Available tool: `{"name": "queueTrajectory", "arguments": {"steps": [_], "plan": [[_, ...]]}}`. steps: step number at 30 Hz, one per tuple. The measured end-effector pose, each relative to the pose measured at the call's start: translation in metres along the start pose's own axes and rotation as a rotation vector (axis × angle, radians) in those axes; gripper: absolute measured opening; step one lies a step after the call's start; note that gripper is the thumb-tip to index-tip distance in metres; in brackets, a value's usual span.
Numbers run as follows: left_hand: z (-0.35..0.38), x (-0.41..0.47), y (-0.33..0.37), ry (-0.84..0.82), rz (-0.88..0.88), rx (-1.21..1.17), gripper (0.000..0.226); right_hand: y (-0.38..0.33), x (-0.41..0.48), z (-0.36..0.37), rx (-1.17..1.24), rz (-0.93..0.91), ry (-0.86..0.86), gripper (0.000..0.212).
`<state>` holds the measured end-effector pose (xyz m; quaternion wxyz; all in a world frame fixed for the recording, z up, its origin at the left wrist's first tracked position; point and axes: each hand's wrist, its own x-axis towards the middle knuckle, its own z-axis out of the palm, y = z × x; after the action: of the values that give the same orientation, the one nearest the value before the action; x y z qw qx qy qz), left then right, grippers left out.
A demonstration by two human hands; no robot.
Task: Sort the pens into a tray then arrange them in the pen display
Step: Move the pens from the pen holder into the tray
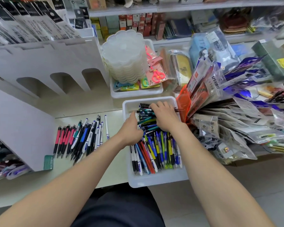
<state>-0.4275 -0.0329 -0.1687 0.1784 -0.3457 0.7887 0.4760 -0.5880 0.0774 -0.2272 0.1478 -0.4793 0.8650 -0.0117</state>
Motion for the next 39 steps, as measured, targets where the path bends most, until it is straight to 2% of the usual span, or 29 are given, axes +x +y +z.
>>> {"name": "queueTrajectory", "arguments": {"steps": [2,4,10,13,15,19,23,27,30,32,34,36,39], "plan": [[0.007,0.007,0.006,-0.01,-0.078,-0.058,0.046,0.002,-0.004,0.004,0.043,-0.007,0.006,0.067],[0.016,0.014,0.006,0.037,-0.113,-0.105,0.039,0.002,-0.008,0.008,0.068,-0.027,0.02,0.07],[0.024,0.022,0.017,0.283,-0.143,-0.343,0.052,-0.002,-0.012,0.008,0.093,-0.082,0.126,0.061],[0.023,0.018,0.018,0.394,-0.136,-0.342,0.046,-0.018,-0.005,0.005,0.049,-0.157,0.175,0.059],[0.022,0.017,0.017,0.415,-0.166,-0.32,0.051,-0.028,0.0,0.008,0.044,-0.2,0.191,0.056],[0.024,0.02,0.017,0.331,-0.159,-0.293,0.071,-0.02,0.002,0.012,0.067,-0.175,0.151,0.066],[0.031,0.025,0.021,0.143,-0.04,-0.29,0.062,0.009,-0.006,0.007,0.128,-0.054,0.074,0.065],[0.039,0.032,0.022,0.044,0.011,-0.297,0.067,0.022,-0.015,-0.004,0.166,-0.028,0.069,0.068],[0.04,0.032,0.022,0.085,-0.015,-0.384,0.08,0.025,-0.026,-0.009,0.105,0.034,0.17,0.056],[0.038,0.035,0.018,0.101,-0.039,-0.44,0.082,0.021,-0.037,-0.009,0.119,0.006,0.146,0.04],[0.035,0.039,0.011,0.063,-0.008,-0.447,0.081,0.013,-0.047,-0.004,0.155,-0.046,0.128,0.034],[0.033,0.041,0.003,0.037,0.026,-0.389,0.081,0.008,-0.051,0.004,0.178,-0.073,0.182,0.033],[0.032,0.036,-0.004,0.115,0.099,-0.147,0.073,0.0,-0.051,0.012,0.171,-0.063,0.223,0.034]]}}
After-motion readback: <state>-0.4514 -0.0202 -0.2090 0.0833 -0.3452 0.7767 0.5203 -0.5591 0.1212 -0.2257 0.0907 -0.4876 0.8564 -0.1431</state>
